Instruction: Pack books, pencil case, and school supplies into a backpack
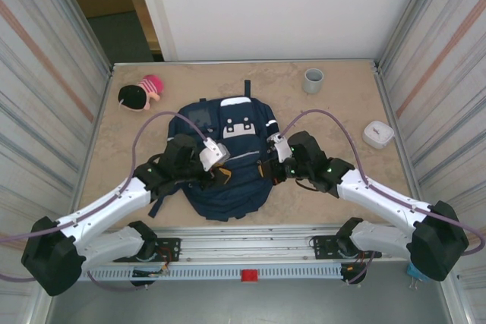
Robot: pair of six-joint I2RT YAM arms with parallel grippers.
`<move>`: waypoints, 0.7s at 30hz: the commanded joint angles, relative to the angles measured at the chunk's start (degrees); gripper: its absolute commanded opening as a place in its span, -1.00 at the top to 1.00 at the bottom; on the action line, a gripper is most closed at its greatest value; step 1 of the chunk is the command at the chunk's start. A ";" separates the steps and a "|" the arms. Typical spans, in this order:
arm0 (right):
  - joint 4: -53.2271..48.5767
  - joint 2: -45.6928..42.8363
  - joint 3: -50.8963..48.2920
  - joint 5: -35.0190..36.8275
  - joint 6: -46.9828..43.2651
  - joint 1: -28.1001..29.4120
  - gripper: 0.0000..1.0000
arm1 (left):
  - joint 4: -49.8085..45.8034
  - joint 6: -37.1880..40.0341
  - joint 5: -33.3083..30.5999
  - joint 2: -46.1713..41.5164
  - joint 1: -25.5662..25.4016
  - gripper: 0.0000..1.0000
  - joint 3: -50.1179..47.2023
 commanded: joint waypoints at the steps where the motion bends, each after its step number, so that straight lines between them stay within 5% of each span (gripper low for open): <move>1: 1.50 -0.95 1.75 -4.22 -0.82 2.05 1.00 | -1.00 4.17 -0.75 0.87 -5.26 -0.23 4.04; 6: 0.68 -1.12 3.00 -2.31 -1.24 5.22 1.00 | -1.37 5.94 -6.84 6.47 -8.62 -0.31 8.56; 10: 1.22 -1.48 2.66 -1.33 -0.94 6.52 1.00 | -0.59 6.97 -9.23 10.77 -8.64 -0.17 10.58; 21: -1.47 -2.71 2.60 2.03 0.25 5.06 1.00 | -1.84 12.28 -9.51 10.76 -8.60 0.90 8.79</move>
